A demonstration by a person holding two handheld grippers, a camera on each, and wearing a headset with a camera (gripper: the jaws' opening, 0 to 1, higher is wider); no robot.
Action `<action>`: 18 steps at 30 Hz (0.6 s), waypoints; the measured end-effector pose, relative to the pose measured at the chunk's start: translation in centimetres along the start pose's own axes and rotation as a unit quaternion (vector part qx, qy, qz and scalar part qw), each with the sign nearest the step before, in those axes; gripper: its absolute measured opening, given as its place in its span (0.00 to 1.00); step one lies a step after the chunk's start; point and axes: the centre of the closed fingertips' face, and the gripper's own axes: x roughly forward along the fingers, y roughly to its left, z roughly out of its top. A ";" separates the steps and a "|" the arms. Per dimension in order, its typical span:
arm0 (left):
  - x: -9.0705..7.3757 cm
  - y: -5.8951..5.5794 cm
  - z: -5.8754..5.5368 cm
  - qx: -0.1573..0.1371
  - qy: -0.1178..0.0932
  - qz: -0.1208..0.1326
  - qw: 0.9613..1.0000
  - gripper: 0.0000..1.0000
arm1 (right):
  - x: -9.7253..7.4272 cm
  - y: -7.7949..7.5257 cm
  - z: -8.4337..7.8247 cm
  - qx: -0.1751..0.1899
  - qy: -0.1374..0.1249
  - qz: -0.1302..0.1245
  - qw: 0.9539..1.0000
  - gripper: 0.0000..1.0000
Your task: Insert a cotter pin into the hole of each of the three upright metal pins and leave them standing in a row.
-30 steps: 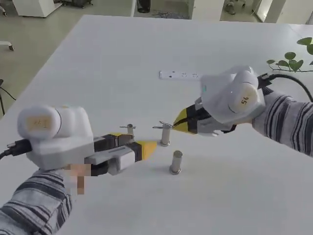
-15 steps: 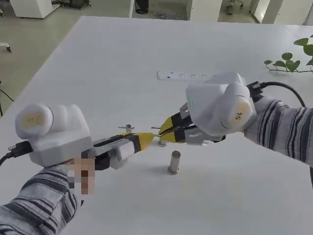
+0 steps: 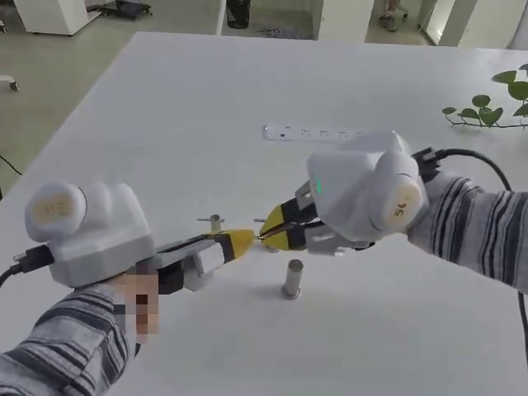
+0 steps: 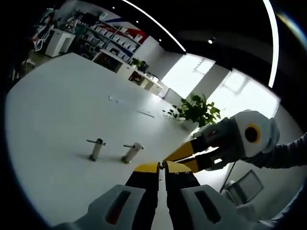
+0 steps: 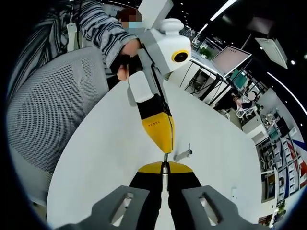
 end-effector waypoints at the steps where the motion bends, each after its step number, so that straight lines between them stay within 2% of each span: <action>1: 0.1 0.0 0.0 0.000 0.001 0.000 1.000 0.00 | 0.0 0.0 0.0 0.001 0.001 -0.001 1.000 0.00; 10: 0.2 -0.4 -0.2 0.003 0.007 -0.012 1.000 0.00 | -0.2 0.0 0.0 0.006 0.000 -0.005 1.000 0.00; 12: 0.1 -0.5 -0.2 0.022 0.007 -0.015 1.000 0.00 | -0.2 0.0 0.0 0.018 -0.002 -0.008 1.000 0.00; 15: 0.2 -0.7 -0.1 0.069 0.004 -0.019 0.997 0.00 | -0.2 0.0 0.0 0.046 -0.006 -0.012 0.999 0.00; 18: 0.1 -0.7 -0.1 0.095 0.004 -0.021 0.995 0.00 | -0.3 -0.2 0.0 0.109 -0.030 -0.019 0.993 0.00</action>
